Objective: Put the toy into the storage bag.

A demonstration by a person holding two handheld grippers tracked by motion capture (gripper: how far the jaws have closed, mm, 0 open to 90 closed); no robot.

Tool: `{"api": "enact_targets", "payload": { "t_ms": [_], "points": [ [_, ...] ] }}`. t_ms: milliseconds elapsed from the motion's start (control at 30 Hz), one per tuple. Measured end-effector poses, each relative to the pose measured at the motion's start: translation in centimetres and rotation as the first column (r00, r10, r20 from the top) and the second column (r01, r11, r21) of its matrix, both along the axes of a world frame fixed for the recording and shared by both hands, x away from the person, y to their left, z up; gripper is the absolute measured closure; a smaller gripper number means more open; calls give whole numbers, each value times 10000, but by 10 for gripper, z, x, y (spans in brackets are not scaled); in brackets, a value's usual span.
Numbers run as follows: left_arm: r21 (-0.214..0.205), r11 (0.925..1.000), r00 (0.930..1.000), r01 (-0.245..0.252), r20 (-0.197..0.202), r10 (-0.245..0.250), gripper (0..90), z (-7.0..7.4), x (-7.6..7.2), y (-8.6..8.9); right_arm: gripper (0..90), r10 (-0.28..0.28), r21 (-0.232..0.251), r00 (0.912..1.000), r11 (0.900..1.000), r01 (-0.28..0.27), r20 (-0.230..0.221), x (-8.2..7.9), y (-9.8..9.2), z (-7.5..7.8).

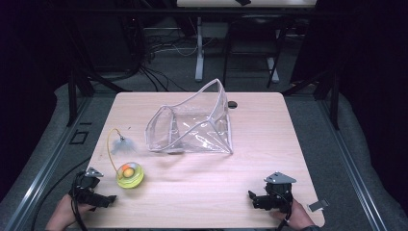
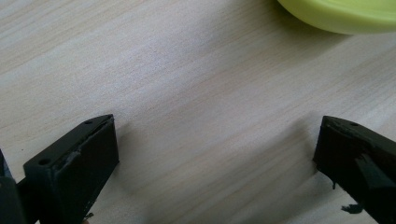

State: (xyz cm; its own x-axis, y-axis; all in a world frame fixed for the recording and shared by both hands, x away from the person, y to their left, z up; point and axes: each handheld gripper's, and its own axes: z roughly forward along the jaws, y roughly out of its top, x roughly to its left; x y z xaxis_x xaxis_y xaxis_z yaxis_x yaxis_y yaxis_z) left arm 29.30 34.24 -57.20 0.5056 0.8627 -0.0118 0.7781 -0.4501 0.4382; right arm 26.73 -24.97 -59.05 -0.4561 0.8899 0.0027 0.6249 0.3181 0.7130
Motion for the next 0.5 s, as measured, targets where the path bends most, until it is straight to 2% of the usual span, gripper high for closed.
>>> {"api": "enact_targets", "payload": {
  "t_ms": [500],
  "points": [
    [-4, 10000, 10000, -10, -20, 10, 0, 0, 1, 0, 0, -7, -5, 10000, 10000, 7, -17, 0, 0, 0]
  ]
}}
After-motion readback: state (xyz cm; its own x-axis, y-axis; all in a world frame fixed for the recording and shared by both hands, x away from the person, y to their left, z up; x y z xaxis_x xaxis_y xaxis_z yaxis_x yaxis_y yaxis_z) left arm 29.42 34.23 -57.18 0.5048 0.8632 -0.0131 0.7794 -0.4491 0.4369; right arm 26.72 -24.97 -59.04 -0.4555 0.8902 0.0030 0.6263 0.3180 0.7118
